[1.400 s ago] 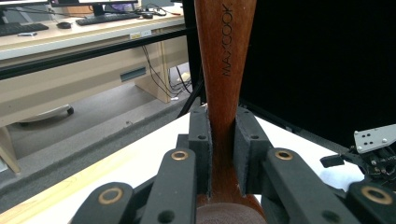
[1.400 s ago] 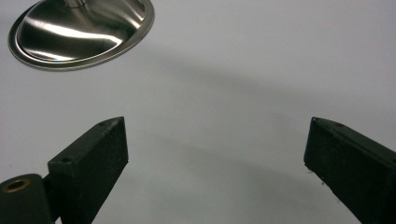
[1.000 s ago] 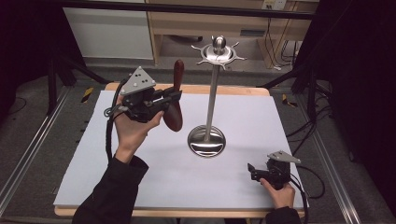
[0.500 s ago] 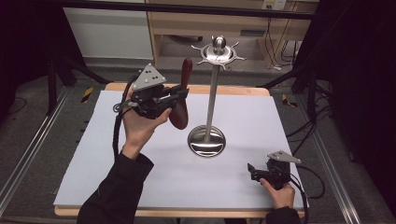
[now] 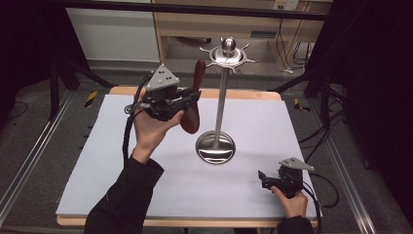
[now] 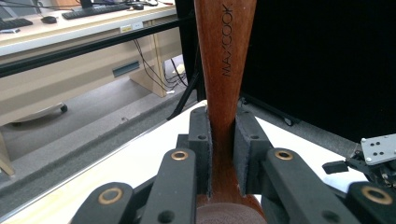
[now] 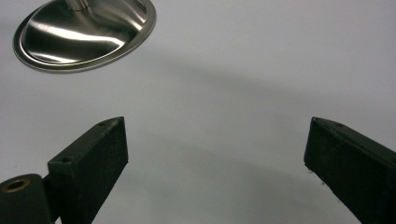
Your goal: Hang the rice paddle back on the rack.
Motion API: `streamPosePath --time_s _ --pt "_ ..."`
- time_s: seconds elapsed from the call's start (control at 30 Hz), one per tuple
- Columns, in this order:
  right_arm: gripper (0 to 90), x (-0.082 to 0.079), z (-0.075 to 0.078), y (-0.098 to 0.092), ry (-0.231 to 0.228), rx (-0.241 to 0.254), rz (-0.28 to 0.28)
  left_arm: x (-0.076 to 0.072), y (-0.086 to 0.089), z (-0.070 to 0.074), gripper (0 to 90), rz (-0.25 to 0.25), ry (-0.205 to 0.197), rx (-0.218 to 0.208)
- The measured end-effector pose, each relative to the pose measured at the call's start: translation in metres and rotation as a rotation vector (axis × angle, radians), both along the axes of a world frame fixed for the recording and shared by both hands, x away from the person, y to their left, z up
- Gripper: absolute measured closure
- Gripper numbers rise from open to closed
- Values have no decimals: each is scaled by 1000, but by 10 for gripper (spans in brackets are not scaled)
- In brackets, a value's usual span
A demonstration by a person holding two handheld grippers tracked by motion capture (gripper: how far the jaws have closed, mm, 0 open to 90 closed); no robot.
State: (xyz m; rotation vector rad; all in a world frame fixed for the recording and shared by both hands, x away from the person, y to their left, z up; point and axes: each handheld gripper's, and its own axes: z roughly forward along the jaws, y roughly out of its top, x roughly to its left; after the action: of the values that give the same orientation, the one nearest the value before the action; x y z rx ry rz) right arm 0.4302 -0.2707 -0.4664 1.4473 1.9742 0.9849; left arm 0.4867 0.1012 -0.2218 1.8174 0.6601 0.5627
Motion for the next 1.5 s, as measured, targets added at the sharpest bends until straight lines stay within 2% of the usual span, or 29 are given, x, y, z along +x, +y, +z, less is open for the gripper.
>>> streamPosePath --time_s 0.37,0.9,1.1,1.13,1.27,1.37,1.5 --pt "66 0 0 0 -1 0 -1 7 -6 -2 781 5 14 10" --pt "66 0 0 0 -3 5 1 15 -14 -4 781 0 24 -5" --pt "66 0 0 0 -2 2 1 18 -15 -4 781 4 7 -7" --pt "66 0 0 0 -1 3 1 17 -16 -5 781 -1 22 -10" --pt "66 0 0 0 -1 3 0 18 -18 -7 781 -2 21 -18" --pt "66 0 0 0 -1 2 2 19 -20 -9 780 0 8 -24" --pt "66 0 0 0 0 4 3 21 -21 -14 779 -8 -4 -57"
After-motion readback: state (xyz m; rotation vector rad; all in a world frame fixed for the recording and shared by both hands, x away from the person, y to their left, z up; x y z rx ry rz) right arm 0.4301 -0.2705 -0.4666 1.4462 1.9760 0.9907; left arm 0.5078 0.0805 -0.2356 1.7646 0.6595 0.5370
